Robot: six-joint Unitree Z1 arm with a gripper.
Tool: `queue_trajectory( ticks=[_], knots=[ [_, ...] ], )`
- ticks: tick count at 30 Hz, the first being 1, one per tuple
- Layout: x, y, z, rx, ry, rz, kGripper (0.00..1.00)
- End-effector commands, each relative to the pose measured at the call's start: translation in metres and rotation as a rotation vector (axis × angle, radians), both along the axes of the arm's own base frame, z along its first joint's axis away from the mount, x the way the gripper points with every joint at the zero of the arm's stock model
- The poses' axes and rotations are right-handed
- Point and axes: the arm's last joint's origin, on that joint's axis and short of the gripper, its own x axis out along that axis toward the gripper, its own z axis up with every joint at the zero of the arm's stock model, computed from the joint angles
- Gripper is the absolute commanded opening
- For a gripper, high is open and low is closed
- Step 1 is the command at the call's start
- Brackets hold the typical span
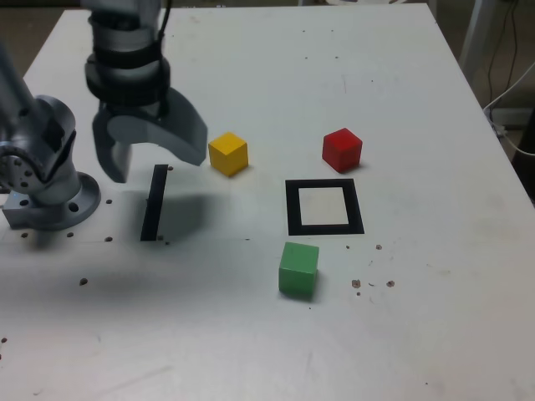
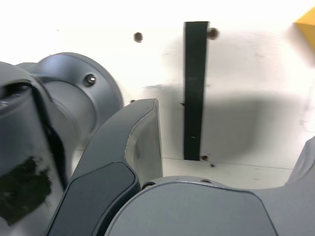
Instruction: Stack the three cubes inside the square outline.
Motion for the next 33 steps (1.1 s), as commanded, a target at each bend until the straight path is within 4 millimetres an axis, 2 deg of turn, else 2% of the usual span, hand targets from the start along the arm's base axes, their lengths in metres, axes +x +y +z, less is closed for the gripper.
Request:
queue_trajectory(
  ticks=[1,6,14,19,33],
  knots=[
    [0.006,0.0,0.003,0.002,-0.01,-0.001,1.0],
    [0.022,-0.001,0.01,0.007,-0.026,-0.008,1.0],
    [0.075,-0.004,0.021,0.02,-0.048,0.006,1.0],
    [0.102,-0.004,0.019,0.021,-0.04,0.031,1.0],
    [0.159,0.008,0.011,0.049,-0.058,0.204,0.99]
  ],
)
